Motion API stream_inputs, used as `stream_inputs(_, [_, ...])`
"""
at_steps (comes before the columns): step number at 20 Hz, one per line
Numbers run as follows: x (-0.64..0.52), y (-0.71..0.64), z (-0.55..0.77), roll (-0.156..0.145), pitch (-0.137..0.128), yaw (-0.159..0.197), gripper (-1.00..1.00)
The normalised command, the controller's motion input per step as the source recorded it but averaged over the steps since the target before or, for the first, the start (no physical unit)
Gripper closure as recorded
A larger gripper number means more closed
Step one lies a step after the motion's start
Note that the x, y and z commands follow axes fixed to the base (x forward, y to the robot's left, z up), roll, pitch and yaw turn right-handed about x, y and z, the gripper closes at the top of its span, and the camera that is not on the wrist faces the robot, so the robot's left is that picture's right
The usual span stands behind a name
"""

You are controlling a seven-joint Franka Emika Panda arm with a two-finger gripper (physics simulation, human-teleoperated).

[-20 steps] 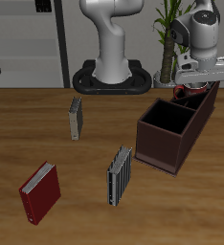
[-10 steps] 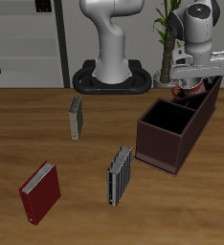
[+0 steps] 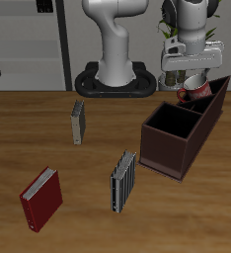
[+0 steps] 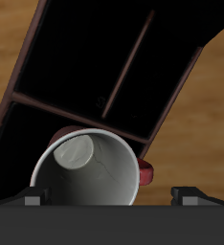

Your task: Place the red mug into the left desk caddy's left compartment

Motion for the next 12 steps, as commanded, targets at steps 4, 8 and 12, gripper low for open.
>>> stream_inputs(4, [-0.01, -0.37, 0.23, -0.029, -0.028, 0.047, -1.00])
stream_inputs(8, [0.13, -0.67, 0.31, -0.073, -0.019, 0.056, -1.00])
stream_inputs(12, [0.14, -0.76, 0.26, -0.108, -0.017, 0.014, -1.00])
